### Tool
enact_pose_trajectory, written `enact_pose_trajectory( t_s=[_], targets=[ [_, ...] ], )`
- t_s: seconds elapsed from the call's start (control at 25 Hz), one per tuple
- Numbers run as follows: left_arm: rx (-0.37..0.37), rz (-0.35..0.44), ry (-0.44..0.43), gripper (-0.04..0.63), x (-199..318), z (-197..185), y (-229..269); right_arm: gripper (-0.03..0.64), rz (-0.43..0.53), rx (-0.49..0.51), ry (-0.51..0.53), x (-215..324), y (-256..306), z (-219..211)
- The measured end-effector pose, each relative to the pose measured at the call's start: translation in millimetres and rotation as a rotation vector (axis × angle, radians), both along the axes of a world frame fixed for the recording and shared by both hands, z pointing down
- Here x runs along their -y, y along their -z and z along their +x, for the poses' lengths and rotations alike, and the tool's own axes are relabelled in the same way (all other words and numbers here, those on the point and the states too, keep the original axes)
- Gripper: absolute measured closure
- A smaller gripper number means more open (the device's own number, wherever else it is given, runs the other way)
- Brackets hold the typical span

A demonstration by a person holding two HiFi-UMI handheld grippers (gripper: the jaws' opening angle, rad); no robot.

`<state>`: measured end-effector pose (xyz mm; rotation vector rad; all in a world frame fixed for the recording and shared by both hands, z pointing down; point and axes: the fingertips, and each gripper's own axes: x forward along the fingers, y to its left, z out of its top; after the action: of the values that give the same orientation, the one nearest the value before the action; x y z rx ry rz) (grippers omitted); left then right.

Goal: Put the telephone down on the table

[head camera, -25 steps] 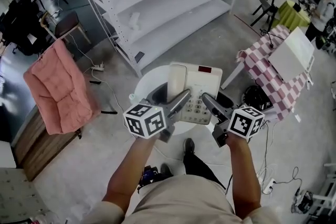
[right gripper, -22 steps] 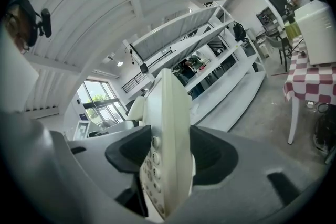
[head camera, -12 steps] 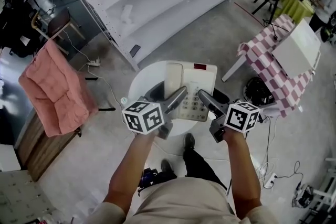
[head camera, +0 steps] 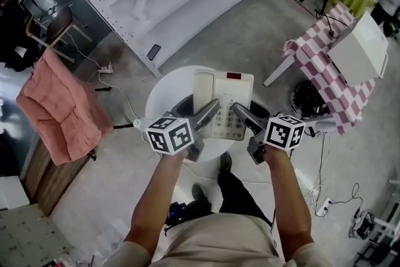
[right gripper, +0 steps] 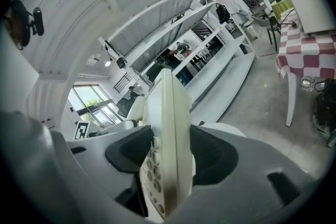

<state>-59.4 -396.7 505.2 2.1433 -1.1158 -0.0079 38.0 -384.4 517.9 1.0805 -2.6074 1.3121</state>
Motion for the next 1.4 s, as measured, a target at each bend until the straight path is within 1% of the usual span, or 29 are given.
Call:
enact_pose_trajectory(
  t_s=[0.52,0.8,1.0,1.16,1.4],
  targets=[
    [0.025,-0.104,-0.002,0.252,34,18,-78,0.399,-0.098,0.001,-0.006,32,-79,17],
    [0.033,-0.153,0.001,0.252,49,19,-125,0.396,-0.143,-0.002,-0.010,47,-127,20],
    [0.051,-0.187,0.006,0.252,59,21,-157,0.396,-0.180,0.010,-0.008,56,-160,21],
    [0.065,-0.213,0.007,0.252,66,23,-182,0.394,-0.206,0.001,-0.011,63,-189,25],
    [0.062,-0.259,0.012,0.252,73,25,-217,0.393,-0.242,-0.004,-0.008,70,-221,25]
  ],
)
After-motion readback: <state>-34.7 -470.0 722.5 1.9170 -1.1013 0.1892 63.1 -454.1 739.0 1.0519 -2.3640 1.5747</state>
